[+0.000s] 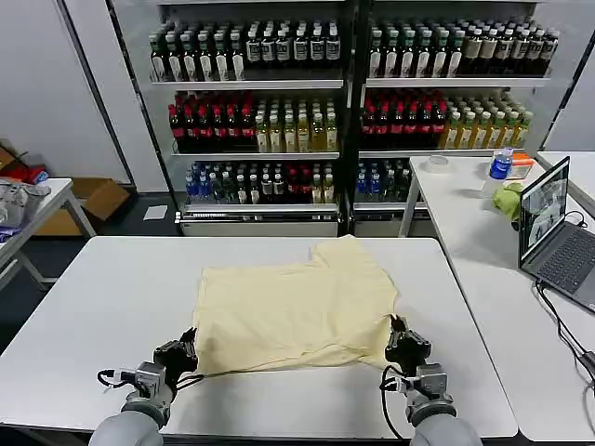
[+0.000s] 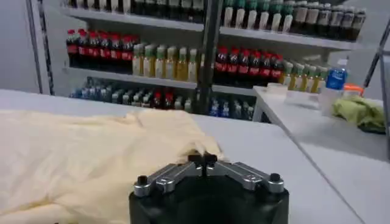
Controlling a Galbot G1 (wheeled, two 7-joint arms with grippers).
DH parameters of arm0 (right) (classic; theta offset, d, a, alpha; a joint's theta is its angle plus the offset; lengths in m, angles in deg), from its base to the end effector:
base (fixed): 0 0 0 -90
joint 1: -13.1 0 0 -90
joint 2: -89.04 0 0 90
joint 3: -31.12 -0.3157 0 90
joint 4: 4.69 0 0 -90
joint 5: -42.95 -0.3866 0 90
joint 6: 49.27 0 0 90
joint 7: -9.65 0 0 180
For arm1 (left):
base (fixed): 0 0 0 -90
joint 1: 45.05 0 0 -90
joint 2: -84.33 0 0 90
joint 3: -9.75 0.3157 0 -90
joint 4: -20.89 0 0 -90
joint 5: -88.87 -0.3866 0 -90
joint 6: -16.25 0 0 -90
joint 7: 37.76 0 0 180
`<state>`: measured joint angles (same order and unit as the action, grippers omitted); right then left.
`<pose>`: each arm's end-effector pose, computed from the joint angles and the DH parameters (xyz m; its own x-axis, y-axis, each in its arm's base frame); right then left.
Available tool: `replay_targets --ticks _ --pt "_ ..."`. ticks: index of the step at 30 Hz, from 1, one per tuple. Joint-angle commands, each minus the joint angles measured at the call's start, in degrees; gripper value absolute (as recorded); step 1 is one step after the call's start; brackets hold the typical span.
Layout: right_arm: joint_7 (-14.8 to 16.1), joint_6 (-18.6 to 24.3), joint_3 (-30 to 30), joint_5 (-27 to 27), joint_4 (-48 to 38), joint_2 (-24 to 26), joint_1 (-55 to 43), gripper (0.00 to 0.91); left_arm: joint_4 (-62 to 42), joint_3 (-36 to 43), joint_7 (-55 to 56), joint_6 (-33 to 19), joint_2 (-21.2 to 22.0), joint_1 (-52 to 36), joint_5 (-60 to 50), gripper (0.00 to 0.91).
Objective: Fold and organize the clothes.
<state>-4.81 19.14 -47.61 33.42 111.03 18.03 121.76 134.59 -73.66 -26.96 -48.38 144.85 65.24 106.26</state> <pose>0.2718 0.0162 -0.2628 -0.9571 -0.0198 0.2892 -0.0666 0.9860 -0.1531 0.2745 0.0435 -0.2716 -0.9050 0.0231 0.4248 0.1241 0.9694 0.2117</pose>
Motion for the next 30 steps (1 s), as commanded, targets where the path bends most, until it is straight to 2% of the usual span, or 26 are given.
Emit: replay_targets --ticks 1,7,19,30 --pt "0.3 1.7 -0.3 1.3 0.4 -0.1 1.0 0.907 4.1 -1.7 -0.5 -1.1 0.4 3.3 0.4 0.907" --pt "0.3 4.6 -2.7 2.0 5.3 -0.6 7.6 0.907 10.6 -4.8 -0.1 -1.3 2.1 9.4 0.9 0.907" --pt "-0.1 5.6 -5.7 2.1 7.7 -0.7 12.1 0.907 15.0 -5.9 0.2 1.0 4.0 19.2 0.8 0.907" --pt "-0.3 5.8 -5.7 2.0 7.9 -0.5 12.8 0.907 13.7 -5.1 1.0 4.7 4.7 18.7 3.2 0.907"
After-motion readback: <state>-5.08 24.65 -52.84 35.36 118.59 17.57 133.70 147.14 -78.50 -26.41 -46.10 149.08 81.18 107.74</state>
